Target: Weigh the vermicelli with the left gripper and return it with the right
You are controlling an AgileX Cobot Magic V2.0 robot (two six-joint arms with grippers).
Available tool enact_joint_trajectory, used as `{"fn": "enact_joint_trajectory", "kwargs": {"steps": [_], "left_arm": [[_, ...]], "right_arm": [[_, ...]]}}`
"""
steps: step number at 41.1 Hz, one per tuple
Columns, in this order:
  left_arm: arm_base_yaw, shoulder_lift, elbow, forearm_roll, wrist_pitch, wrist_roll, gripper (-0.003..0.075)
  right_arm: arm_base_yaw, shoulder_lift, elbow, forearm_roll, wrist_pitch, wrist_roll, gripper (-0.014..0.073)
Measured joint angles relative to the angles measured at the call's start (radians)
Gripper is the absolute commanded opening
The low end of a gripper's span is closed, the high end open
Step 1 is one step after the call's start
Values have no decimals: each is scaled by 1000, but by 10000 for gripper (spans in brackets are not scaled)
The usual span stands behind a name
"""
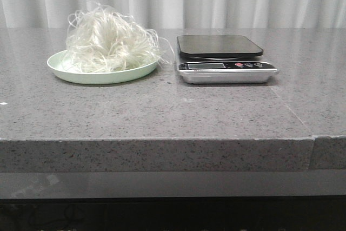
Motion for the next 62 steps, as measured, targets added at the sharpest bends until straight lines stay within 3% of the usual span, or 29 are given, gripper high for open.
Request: {"fn": "enact_joint_trajectory", "kwargs": {"steps": [8, 14, 24, 38, 48, 62], "left_arm": [[0, 0, -2, 0, -149, 0, 146], [0, 0, -57, 0, -152, 0, 146], [0, 32, -355, 0, 53, 0, 146], [0, 307, -717, 0, 402, 0, 146], [0, 455, -742, 0, 536, 0, 146], [0, 550, -742, 2, 579, 0, 146]], "right_arm": [[0, 0, -13, 0, 9, 0, 159], [0, 0, -116, 0, 56, 0, 159], [0, 52, -359, -22, 179, 0, 159], [0, 294, -704, -42, 451, 0, 159], [0, 464, -773, -42, 620, 0, 159], [0, 618, -773, -42, 649, 0, 159]]}}
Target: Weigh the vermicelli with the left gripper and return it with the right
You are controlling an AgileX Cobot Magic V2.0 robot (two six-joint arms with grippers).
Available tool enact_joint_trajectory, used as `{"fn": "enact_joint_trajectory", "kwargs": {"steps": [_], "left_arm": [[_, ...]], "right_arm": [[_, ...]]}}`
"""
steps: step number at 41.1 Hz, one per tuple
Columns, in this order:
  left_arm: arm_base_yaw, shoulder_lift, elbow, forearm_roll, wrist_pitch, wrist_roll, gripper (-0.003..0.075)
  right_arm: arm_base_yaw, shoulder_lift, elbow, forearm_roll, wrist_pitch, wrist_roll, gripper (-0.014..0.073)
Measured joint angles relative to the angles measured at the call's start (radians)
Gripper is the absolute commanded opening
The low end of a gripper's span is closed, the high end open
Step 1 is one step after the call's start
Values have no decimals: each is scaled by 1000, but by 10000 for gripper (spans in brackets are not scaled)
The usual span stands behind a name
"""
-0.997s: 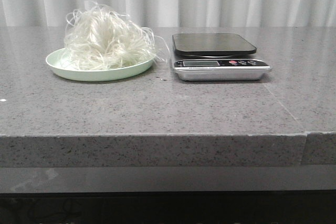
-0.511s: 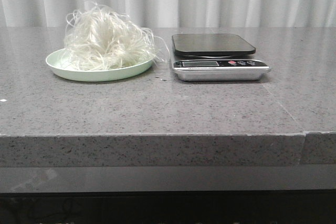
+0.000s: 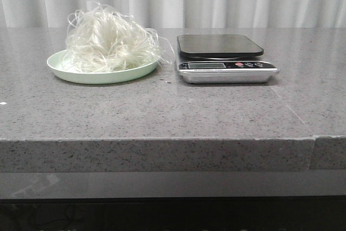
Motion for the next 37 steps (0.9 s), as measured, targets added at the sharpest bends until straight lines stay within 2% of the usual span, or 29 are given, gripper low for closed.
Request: {"fn": "enact_joint_trajectory", "kwargs": {"steps": [7, 9, 11, 12, 14, 16, 17, 22, 30, 37], "left_arm": [[0, 22, 0, 0, -11, 0, 147], [0, 29, 0, 0, -13, 0, 152], [0, 35, 0, 0, -14, 0, 173], [0, 37, 0, 0, -14, 0, 197], [0, 47, 0, 0, -14, 0, 252], [0, 52, 0, 0, -14, 0, 334], [0, 55, 0, 0, -14, 0, 398], [0, 72, 0, 0, -16, 0, 547], [-11, 139, 2, -27, -35, 0, 542], [-110, 261, -16, -43, -76, 52, 542]], "right_arm": [[0, 49, 0, 0, 3, 0, 166], [0, 63, 0, 0, 3, 0, 193], [0, 75, 0, 0, 3, 0, 267], [0, 83, 0, 0, 3, 0, 291], [0, 96, 0, 0, 3, 0, 397], [0, 108, 0, 0, 3, 0, 475], [0, 113, 0, 0, 3, 0, 507], [0, 128, 0, 0, 3, -6, 547], [0, 128, 0, 0, -2, -7, 546], [0, 128, 0, 0, -6, -8, 546]]}}
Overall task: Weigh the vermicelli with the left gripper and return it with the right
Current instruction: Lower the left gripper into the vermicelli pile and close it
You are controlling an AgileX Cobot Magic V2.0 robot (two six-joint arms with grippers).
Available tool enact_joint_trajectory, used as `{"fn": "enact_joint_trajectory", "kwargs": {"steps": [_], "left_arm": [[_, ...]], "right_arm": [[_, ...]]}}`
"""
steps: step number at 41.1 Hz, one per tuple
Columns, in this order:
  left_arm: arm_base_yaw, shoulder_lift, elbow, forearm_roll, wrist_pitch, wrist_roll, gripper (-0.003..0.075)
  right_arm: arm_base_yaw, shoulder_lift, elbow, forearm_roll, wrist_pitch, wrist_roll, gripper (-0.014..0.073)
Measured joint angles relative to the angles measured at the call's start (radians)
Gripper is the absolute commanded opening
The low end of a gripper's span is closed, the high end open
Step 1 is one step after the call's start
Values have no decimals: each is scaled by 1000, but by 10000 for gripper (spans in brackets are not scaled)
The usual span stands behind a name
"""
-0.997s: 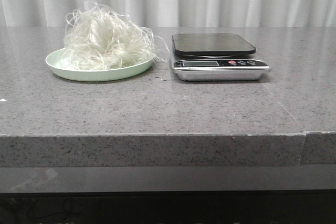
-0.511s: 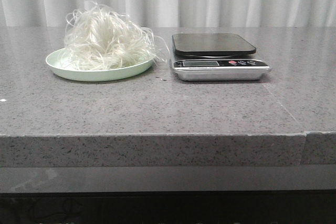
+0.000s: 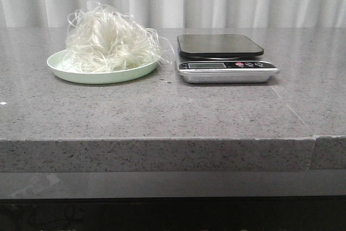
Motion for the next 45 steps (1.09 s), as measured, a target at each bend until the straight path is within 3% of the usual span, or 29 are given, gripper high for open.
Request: {"fn": "enact_joint_trajectory", "kwargs": {"steps": [17, 33, 42, 45], "left_arm": [[-232, 418, -169, -4, -120, 16, 542], [-249, 758, -357, 25, -177, 18, 542], [-249, 841, -382, 41, -264, 18, 540], [-249, 855, -381, 41, -291, 18, 500]], "right_arm": [[0, 0, 0, 0, -2, 0, 546], [0, 0, 0, 0, -2, -2, 546], [0, 0, 0, 0, -2, -2, 546], [0, 0, 0, 0, -2, -2, 546]]}}
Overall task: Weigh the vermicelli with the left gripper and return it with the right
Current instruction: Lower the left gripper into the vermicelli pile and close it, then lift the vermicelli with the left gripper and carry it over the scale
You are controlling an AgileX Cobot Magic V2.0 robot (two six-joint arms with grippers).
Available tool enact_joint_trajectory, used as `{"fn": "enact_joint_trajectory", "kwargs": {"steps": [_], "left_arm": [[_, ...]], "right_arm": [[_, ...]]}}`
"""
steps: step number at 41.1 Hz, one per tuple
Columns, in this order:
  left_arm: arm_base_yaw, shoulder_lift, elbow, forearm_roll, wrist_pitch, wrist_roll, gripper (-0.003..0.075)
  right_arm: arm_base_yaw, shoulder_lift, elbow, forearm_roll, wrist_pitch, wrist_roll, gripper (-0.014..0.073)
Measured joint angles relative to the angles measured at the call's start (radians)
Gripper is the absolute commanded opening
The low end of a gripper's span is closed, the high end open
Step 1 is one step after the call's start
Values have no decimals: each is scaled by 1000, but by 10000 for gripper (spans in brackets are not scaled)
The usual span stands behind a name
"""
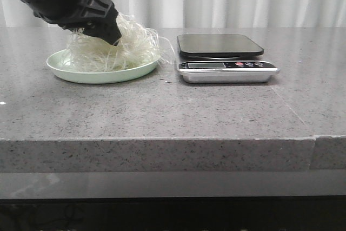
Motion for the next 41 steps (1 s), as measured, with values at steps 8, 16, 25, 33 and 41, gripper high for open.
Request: {"fn": "enact_joint_trajectory", "kwargs": {"steps": [8, 16, 25, 33, 41], "left_arm": [[0, 7, -1, 2, -23, 0, 300], [0, 7, -1, 2, -23, 0, 174], [0, 7, -5, 2, -23, 0, 142], [0, -27, -32, 2, -2, 0, 142], [-9, -97, -82, 2, 9, 0, 142]], "right_arm": [[0, 0, 0, 0, 0, 0, 546], [0, 0, 0, 0, 0, 0, 546], [0, 0, 0, 0, 0, 0, 546], [0, 0, 0, 0, 0, 0, 546], [0, 0, 0, 0, -2, 0, 546]]}}
